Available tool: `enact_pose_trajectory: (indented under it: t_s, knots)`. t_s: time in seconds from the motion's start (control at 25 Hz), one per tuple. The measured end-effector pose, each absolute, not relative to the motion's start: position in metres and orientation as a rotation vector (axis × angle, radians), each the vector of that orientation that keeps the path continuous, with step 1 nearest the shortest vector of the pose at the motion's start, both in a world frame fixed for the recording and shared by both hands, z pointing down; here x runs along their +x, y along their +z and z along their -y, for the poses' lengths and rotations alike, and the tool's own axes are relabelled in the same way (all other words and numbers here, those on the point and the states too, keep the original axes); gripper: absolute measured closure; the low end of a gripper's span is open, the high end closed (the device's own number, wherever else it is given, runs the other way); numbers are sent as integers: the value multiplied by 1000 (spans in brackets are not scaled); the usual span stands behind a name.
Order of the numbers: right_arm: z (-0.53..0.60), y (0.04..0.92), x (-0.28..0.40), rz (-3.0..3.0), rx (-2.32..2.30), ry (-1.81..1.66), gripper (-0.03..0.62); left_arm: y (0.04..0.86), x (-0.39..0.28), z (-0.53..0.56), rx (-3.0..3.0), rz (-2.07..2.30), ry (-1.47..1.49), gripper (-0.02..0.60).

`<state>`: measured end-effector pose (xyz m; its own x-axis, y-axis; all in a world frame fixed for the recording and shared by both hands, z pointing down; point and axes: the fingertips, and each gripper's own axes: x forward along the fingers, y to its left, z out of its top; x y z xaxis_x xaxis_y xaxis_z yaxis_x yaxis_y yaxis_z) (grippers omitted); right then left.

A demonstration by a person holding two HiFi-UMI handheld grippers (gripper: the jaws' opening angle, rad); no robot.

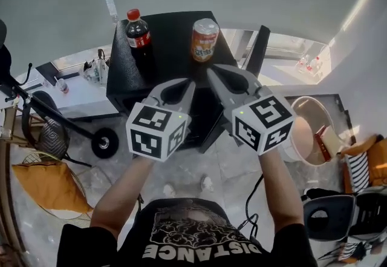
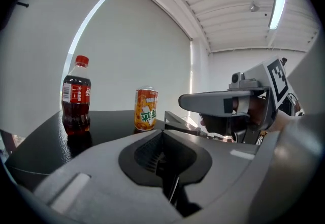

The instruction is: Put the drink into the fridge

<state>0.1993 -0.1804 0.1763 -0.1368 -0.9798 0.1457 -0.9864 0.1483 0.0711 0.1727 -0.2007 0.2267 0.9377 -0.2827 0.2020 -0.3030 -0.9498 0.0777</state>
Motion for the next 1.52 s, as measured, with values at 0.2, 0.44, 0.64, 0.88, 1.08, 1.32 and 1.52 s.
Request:
enact_pose_trajectory:
  t_s: [0.2,0.44,0.64,0.88,1.08,1.32,1.52]
  knots:
    - [184,167,225,2344,1821,43,591,225,190,202,2942,590,272,577]
    - [203,168,252,2449,1653,52,566,225,200,212,2901,764,262,577]
    - [213,172,271,2477,1606,81,521,224,207,214,2884,842,257,577]
    - [229,183,278,2505,1506,120,418,224,206,222,2851,951,254,575]
    - [244,187,280,2538,1430,158,328,219,201,229,2822,1047,221,575]
    - [264,198,276,2564,1369,250,250,221,196,239,2784,1126,198,575]
    - [279,204,265,2582,1301,301,224,221,192,244,2766,1164,188,575]
